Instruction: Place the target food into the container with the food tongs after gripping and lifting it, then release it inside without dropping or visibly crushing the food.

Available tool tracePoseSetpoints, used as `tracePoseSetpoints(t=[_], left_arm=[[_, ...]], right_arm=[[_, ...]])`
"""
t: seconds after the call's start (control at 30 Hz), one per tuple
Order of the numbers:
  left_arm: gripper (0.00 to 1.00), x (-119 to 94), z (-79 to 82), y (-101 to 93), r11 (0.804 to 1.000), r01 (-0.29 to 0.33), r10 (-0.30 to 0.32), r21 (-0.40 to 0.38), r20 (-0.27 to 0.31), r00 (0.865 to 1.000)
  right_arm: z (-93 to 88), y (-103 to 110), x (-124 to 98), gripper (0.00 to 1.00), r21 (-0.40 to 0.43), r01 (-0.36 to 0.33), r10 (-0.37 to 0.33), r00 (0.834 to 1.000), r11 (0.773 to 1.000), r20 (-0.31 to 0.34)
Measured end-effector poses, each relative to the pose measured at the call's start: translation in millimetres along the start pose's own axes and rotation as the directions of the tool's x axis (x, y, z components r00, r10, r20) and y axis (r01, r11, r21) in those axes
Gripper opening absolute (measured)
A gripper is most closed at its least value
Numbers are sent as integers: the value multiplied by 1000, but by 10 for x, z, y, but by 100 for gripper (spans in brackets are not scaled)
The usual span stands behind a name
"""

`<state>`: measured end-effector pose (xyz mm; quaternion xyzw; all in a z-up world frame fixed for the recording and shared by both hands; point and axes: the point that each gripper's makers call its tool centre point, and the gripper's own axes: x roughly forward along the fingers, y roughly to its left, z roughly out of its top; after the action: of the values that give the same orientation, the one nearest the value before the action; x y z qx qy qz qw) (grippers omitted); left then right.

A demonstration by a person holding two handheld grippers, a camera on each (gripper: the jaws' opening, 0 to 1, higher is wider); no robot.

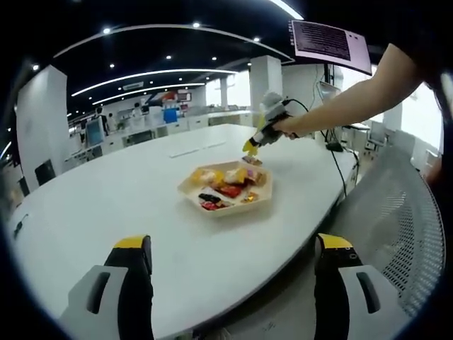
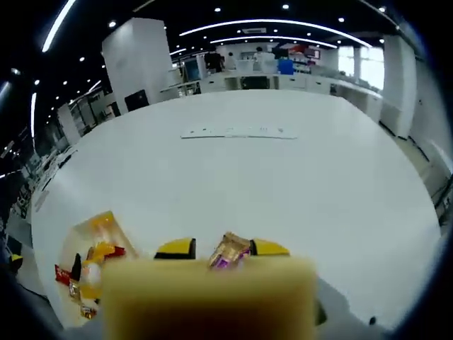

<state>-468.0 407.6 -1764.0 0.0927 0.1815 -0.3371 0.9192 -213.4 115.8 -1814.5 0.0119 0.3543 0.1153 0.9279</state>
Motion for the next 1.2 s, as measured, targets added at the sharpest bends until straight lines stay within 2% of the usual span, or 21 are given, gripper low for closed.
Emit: tracePoseSetpoints(t=[0.13,0.17,0.2,0.27,0.3,0.47,0.53,0.93,1.07,1.2], left_arm=[[91,1,-7,5,1000,-1,1,0,-4,1000],[91,1,-6,6,1000,-2,2,-1,-4,1000],[91,2,-8,5,1000,-2,2,-1,-5,1000],[91,3,-7,6,1000,-1,1,-1,-4,1000],[91,4,-8,4,1000,0,0,-1,-5,1000],[91,5,-14,1,1000,1,-1,0,-8,1000],[93,4,15,23,1000,-13,13,4,8,1000],[95,10,-34,21,1000,-9,9,4,-22,1000],[96,7,-33,27,1000,-13,13,7,-21,1000],[96,5,-25,26,1000,-11,11,8,-16,1000]], right_arm=[[-164,-4,93,29,10,37,-36,997,999,-67],[-56,-42,94,29,-42,57,-58,998,997,-13],[-128,21,55,28,-33,44,-46,997,998,-55],[-129,-15,54,27,-88,53,-60,996,995,-72],[-123,6,59,26,-53,42,-46,996,998,-71],[-121,-22,56,24,-57,43,-47,996,997,-76],[-120,-21,55,23,-58,40,-45,996,997,-80],[-126,-59,59,23,-42,25,-29,994,999,-106],[-150,-73,24,23,-25,24,-27,994,999,-109],[-80,-80,-90,23,-29,24,-26,996,999,-82]])
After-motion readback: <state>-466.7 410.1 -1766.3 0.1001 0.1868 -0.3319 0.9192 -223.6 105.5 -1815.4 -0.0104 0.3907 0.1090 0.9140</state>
